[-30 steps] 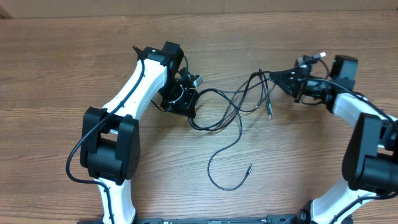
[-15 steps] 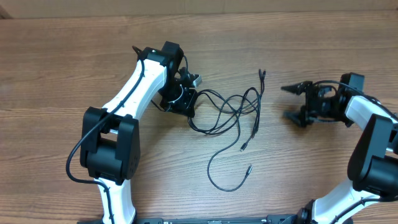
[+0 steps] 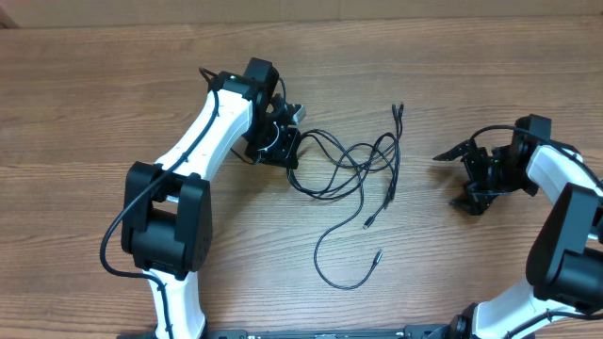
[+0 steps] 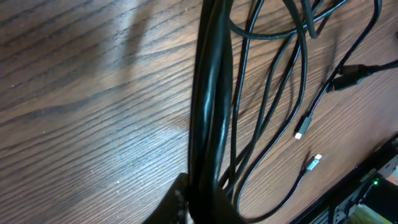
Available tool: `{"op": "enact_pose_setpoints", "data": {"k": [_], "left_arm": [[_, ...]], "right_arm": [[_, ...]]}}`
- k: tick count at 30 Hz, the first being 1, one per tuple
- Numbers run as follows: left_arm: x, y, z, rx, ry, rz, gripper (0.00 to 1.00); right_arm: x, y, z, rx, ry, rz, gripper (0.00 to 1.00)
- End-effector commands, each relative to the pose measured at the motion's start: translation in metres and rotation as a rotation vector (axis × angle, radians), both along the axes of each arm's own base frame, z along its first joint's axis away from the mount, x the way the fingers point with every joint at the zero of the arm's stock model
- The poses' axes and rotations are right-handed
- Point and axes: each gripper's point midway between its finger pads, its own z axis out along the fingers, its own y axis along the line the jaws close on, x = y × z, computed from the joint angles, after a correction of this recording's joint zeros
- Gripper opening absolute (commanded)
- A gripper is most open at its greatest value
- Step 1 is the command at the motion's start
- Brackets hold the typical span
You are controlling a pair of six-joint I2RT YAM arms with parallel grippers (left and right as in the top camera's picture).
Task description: Untangle cables
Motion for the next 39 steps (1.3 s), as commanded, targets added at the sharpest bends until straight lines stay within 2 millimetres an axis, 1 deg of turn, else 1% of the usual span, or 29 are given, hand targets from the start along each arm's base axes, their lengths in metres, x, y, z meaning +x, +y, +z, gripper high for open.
{"op": "enact_pose_setpoints", "data": {"k": [1, 3, 5, 6, 9, 39], "left_arm": [[0.001, -0.003, 0.006, -0.003, -0.013, 0.019, 0.37], [0.001, -0.005, 0.006, -0.004, -0.017, 0.013, 0.59], [-0.001, -0.009, 0.006, -0.005, -0.019, 0.002, 0.88], [-0.001, -0.010, 0.006, -0.005, -0.020, -0.001, 1.00], [0.000, -0.012, 0.006, -0.003, -0.032, -0.007, 1.00], [0.002, -0.012, 0.006, -0.003, -0.036, -0.005, 1.00]], "right_arm": [[0.003, -0.030, -0.019, -0.177, 0.006, 0.013, 1.00], [0.007, -0.031, -0.019, -0.183, -0.009, 0.012, 1.00], [0.011, -0.033, -0.018, -0.190, -0.028, 0.010, 1.00], [0.013, -0.034, -0.018, -0.192, -0.035, 0.009, 1.00], [0.017, -0.035, -0.017, -0.199, -0.053, 0.008, 1.00], [0.017, -0.035, -0.017, -0.199, -0.054, 0.008, 1.00]]}}
